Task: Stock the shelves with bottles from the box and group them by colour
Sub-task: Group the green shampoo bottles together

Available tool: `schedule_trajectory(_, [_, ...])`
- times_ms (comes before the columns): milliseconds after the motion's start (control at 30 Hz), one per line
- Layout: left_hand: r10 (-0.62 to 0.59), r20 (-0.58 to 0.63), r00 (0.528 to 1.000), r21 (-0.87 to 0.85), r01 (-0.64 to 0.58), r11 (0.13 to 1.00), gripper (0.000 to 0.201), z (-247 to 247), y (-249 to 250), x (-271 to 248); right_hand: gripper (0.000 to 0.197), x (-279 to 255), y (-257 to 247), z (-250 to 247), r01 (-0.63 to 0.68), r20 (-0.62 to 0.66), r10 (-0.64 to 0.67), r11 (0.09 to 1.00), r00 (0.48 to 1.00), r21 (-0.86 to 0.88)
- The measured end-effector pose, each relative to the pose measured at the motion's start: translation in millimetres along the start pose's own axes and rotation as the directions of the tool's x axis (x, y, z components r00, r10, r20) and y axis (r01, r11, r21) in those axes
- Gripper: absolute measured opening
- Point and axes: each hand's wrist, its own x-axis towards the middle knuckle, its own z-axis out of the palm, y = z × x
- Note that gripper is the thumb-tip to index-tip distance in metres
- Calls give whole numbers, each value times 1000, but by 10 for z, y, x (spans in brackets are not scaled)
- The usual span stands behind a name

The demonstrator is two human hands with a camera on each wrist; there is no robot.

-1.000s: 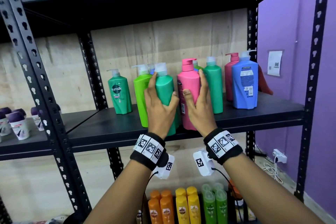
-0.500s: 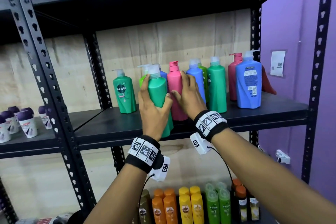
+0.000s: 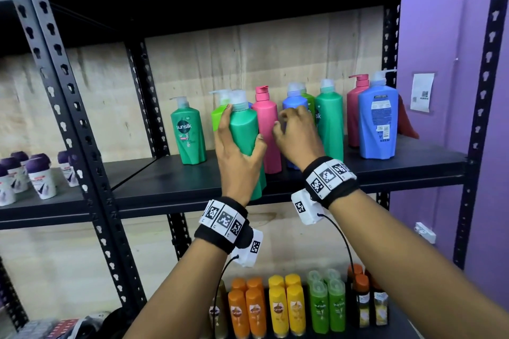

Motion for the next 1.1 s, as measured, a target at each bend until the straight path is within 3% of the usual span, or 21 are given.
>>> schedule_trajectory(167, [-5,14,1000,0,5,1000,77,175,106,-35,36,51,205,-265,-55,-70,51,997,996,-57])
schedule_trajectory(267, [-12,17,1000,-19,12,1000,77,291,109,-49,42,120,381,-421,-126,-210,87,976,974,-180])
schedule_trajectory(333, [-17,27,999,-21,18,1000,77,353,108,-44,51,191,510,-503,-207,-251,169,969,953,-133])
schedule_trajectory(433, [-34,44,998,-17,35,999,78,437,110,-36,72,324,721,-534,-312,-116,310,950,944,0])
schedule_trajectory(600, [-55,54,997,-20,56,998,78,541,79,3,89,490,961,-391,-380,76,372,900,925,216])
schedule_trajectory(800, [-58,51,997,-17,59,998,78,579,58,10,71,463,1197,-137,-471,150,451,785,880,403])
schedule_trajectory(967, [-64,63,996,-19,65,998,78,561,67,-8,67,386,1178,-144,-418,89,425,795,901,440])
schedule_trajectory(1100, [-48,56,997,-29,50,998,76,531,139,-36,64,243,1034,-217,-382,2,409,850,912,362])
